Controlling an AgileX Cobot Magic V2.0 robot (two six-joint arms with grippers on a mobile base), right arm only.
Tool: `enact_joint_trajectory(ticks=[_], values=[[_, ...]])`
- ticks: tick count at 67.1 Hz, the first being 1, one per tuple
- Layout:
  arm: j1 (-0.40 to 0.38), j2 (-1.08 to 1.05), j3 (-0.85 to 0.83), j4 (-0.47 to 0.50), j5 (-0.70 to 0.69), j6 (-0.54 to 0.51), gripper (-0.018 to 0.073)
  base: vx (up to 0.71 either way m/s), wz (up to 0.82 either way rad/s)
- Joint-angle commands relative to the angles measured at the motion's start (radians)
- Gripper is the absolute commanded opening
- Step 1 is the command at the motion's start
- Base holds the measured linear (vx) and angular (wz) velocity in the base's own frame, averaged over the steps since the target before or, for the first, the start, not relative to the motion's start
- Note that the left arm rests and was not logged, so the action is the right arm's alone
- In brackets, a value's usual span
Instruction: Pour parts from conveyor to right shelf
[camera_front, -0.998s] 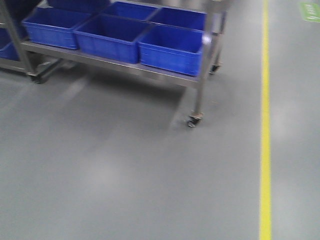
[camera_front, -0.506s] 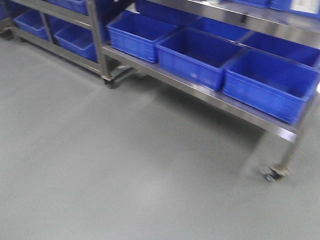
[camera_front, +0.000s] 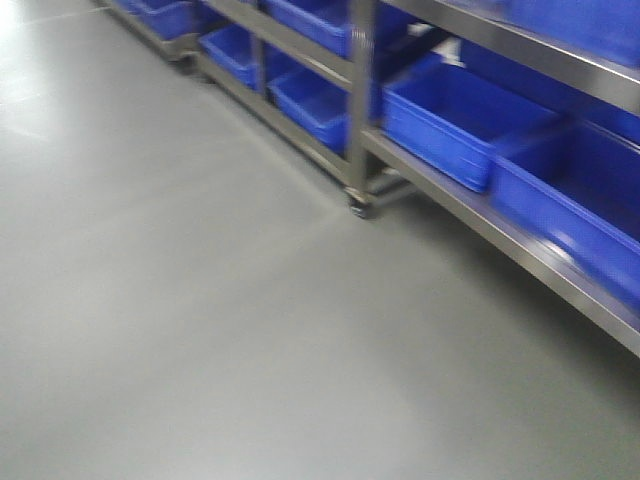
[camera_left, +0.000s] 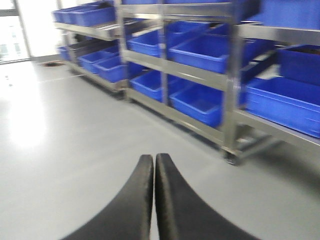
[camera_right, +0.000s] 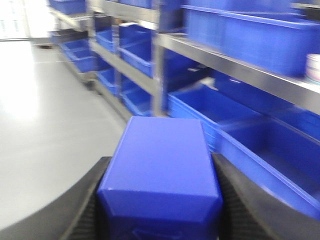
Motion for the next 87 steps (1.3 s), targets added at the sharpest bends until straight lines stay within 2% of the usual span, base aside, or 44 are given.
enact_joint_trajectory(ticks=[1, 38, 87], values=[[0.001, 0.012, -0.028, 0.005, -0.084, -0.007, -0.0006, 0.63, 0.67], [0.001, 0.012, -0.028, 0.005, -0.083, -0.007, -0.0006, 0.66, 0.55], [0.001, 0.012, -0.028, 0.005, -0.083, -0.007, -0.0006, 0.69, 0.23]])
